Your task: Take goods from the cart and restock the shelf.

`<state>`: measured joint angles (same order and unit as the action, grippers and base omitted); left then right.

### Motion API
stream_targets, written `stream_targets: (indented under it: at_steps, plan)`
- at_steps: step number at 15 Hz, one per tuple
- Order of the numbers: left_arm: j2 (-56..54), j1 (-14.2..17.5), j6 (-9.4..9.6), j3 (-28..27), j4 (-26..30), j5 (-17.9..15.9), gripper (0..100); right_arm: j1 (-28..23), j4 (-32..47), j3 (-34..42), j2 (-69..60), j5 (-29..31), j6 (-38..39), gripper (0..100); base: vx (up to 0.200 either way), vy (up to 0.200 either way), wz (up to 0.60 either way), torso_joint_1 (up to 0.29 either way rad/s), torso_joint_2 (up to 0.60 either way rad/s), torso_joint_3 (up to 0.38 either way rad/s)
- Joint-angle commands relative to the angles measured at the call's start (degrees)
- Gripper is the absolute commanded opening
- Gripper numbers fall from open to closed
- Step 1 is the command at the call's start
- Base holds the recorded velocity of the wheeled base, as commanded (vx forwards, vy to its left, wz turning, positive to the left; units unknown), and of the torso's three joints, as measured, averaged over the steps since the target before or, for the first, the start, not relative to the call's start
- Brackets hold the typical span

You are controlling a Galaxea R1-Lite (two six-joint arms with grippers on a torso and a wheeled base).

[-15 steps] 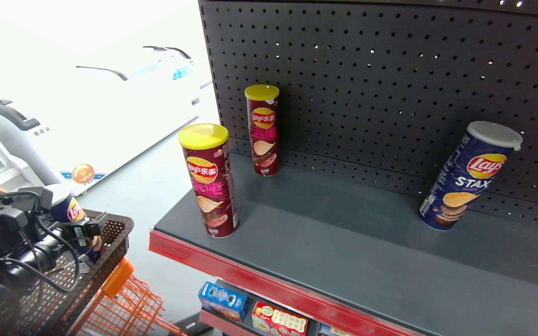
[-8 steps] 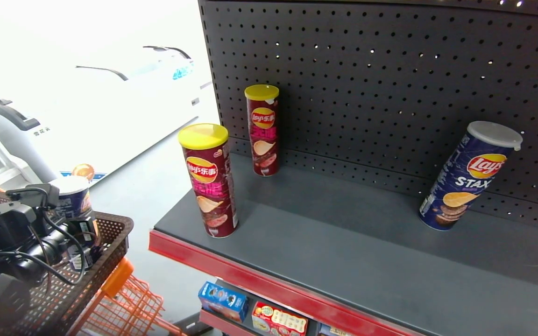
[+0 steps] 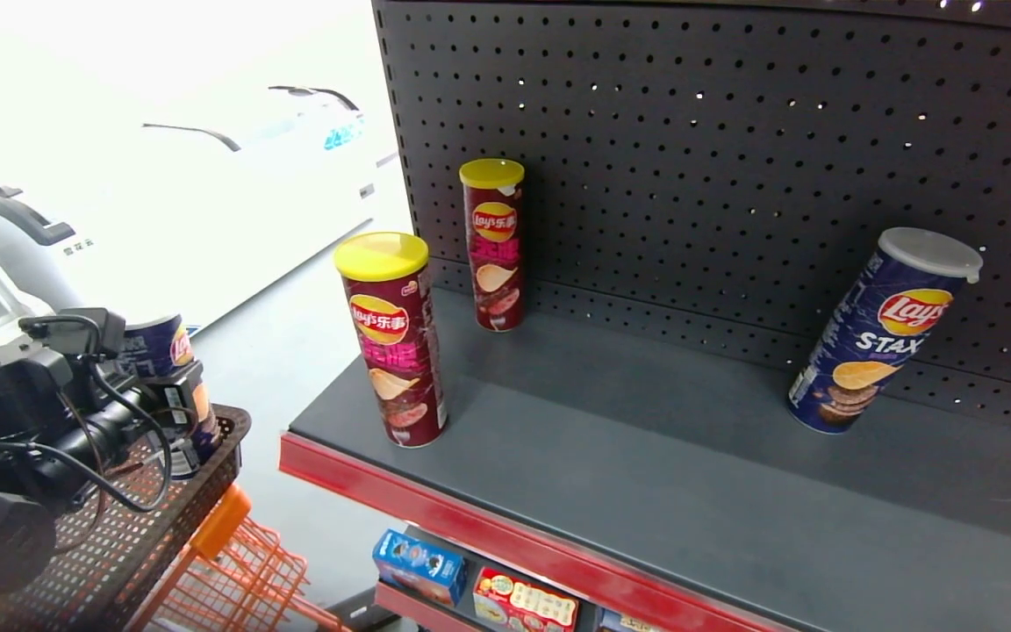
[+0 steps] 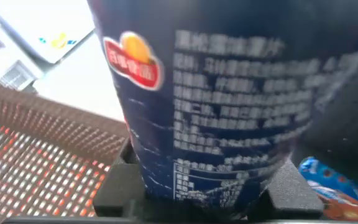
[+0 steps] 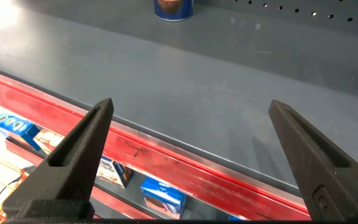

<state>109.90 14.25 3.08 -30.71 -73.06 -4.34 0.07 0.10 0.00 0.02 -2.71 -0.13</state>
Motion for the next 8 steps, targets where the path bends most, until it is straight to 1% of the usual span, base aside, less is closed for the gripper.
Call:
stream_targets:
  at_steps: [1,3,4,6,8]
  plan:
    - [-7.2,-2.0,-0.01,-1.6,3.3,-0.1,0,0.0,0.0,-0.1,0.0,0.0,0.0,100,0.0,0.0,0.0,0.0,0.0,0.0]
    - [-11.2,-3.8,-0.01,-2.2,6.5,-0.5,0,0.0,0.0,0.0,0.0,0.0,0.0,100,0.0,0.0,0.0,0.0,0.0,0.0]
    - [-13.6,-4.8,0.08,-2.1,8.8,-1.4,0,0.0,0.0,0.0,0.0,0.0,0.0,100,0.0,0.0,0.0,0.0,0.0,0.0]
    - [-17.3,-6.1,0.08,-2.1,12.2,-1.8,0,0.0,0.0,-0.1,0.1,0.0,0.0,100,0.0,0.0,0.0,0.0,0.0,0.0]
    - [-21.7,-8.2,0.08,-2.2,15.3,-3.1,0,0.0,0.0,0.0,0.0,0.0,0.0,100,0.0,0.0,0.0,0.0,0.0,0.0]
